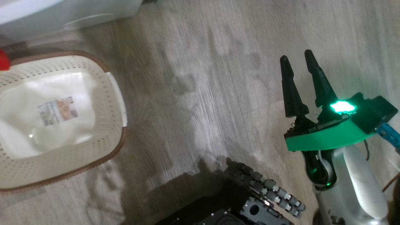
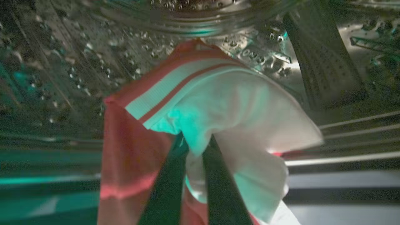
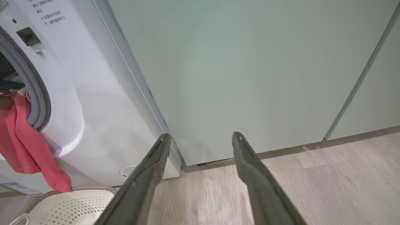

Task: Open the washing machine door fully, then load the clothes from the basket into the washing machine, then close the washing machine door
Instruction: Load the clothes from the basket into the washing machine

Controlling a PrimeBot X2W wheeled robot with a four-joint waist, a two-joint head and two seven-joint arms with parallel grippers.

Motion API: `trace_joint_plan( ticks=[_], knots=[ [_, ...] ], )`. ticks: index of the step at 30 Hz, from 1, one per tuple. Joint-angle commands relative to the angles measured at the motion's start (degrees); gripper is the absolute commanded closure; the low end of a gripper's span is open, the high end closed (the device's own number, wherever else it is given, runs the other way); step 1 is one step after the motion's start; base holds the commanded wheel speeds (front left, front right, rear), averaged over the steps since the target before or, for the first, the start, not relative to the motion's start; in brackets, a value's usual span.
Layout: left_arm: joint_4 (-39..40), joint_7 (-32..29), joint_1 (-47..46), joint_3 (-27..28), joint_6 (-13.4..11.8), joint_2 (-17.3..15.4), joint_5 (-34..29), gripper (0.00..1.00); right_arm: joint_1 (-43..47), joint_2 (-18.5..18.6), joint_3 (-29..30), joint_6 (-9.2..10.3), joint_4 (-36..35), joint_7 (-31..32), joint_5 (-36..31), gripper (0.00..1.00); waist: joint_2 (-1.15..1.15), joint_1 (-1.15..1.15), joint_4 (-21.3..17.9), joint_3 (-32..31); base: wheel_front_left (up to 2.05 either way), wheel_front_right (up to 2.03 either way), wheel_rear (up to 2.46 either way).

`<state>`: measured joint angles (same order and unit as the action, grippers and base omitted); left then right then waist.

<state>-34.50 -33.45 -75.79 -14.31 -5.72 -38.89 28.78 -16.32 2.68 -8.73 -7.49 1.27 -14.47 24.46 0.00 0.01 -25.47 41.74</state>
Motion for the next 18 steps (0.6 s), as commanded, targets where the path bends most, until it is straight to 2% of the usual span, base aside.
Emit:
trace_joint_plan(
  ticks=[1, 5, 9, 18],
  knots=[
    [3.1, -0.3, -3.1, 1.7, -0.6, -4.1, -1.1, 1.0, -0.1, 0.2, -1.3, 0.0, -2.0, -0.5, 0.8, 0.0, 0.0, -0.01, -2.0, 2.1, 0.0, 0.0, 0.0],
    [5.4, 2.8, -5.9, 2.1, -1.8, -5.1, -2.7, 1.0, -0.6, 0.2, -1.9, 0.0, -2.4, -0.5, 1.8, 0.0, 0.0, -0.01, -3.1, 3.6, 0.0, 0.0, 0.0],
    [7.1, 9.5, -8.8, 2.3, -2.3, -5.1, -4.5, 1.0, -1.2, 0.2, -2.4, 0.0, -2.7, -0.5, 2.4, 0.0, 0.0, -0.01, -4.0, 4.7, 0.0, 0.0, 0.0],
    [5.8, 24.5, -13.0, 1.6, -1.3, -4.0, -7.5, 1.0, -1.9, 0.2, -2.7, 0.0, -3.0, -0.5, 2.8, 0.0, 0.0, -0.01, -4.3, 5.8, 0.0, 0.0, 0.0]
  ],
)
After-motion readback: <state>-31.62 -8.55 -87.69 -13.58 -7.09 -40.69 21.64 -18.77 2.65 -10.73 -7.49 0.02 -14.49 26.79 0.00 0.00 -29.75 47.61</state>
